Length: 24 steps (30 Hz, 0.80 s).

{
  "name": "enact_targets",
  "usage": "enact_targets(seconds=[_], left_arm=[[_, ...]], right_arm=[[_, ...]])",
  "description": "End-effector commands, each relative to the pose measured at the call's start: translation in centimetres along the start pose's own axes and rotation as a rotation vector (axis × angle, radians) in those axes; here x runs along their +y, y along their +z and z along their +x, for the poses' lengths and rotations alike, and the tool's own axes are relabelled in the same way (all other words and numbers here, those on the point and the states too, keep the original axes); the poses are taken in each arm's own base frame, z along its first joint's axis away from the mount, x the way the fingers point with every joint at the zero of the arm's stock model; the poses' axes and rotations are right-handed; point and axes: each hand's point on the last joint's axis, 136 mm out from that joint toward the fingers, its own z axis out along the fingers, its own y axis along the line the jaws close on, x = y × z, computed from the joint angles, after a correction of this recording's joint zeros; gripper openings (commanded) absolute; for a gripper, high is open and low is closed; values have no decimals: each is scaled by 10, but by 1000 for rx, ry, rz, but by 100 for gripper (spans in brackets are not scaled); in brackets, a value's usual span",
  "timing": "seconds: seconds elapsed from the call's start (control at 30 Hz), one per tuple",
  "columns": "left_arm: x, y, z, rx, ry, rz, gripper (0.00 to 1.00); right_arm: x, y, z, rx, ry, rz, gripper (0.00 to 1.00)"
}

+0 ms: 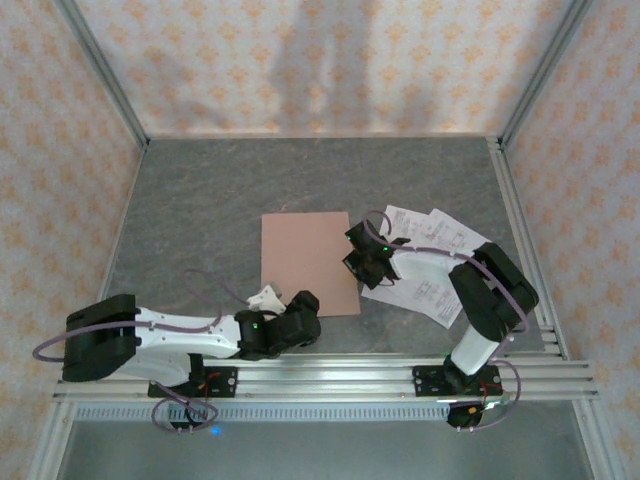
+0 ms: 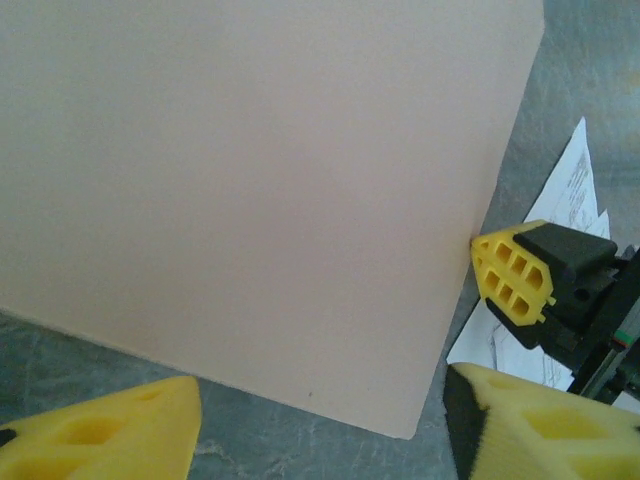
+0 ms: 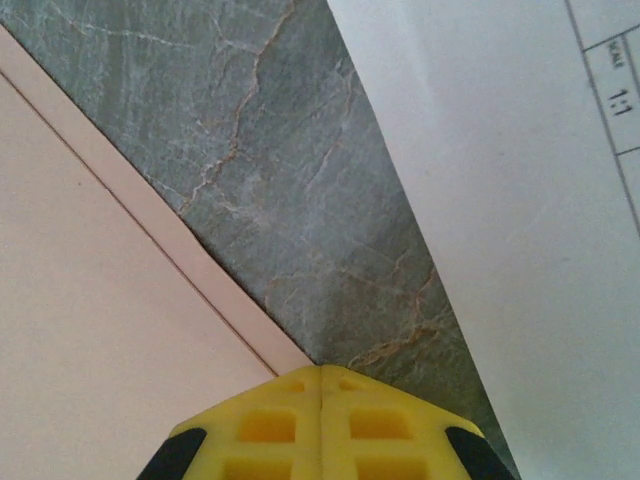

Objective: Put the files into the folder

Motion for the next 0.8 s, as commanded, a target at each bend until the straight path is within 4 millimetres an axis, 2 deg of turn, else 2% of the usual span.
enact_targets(seconds=[0.0,0.07,0.4,0.77], left_arm=[[17,-6,-7,-56,-31,-16,74],[23,-2,-7,-58,-70,-2,76],[23,-5,-32,-158,-124,62,78],[31,0,-32,-150,-167,64,78]], right_arm=[[-45,10,5,22,25,142,0],[-47,8,4,14,34,148,0],[-53,0,-2,-26,45,163,0],[-54,5,2,-7,61,164,0]])
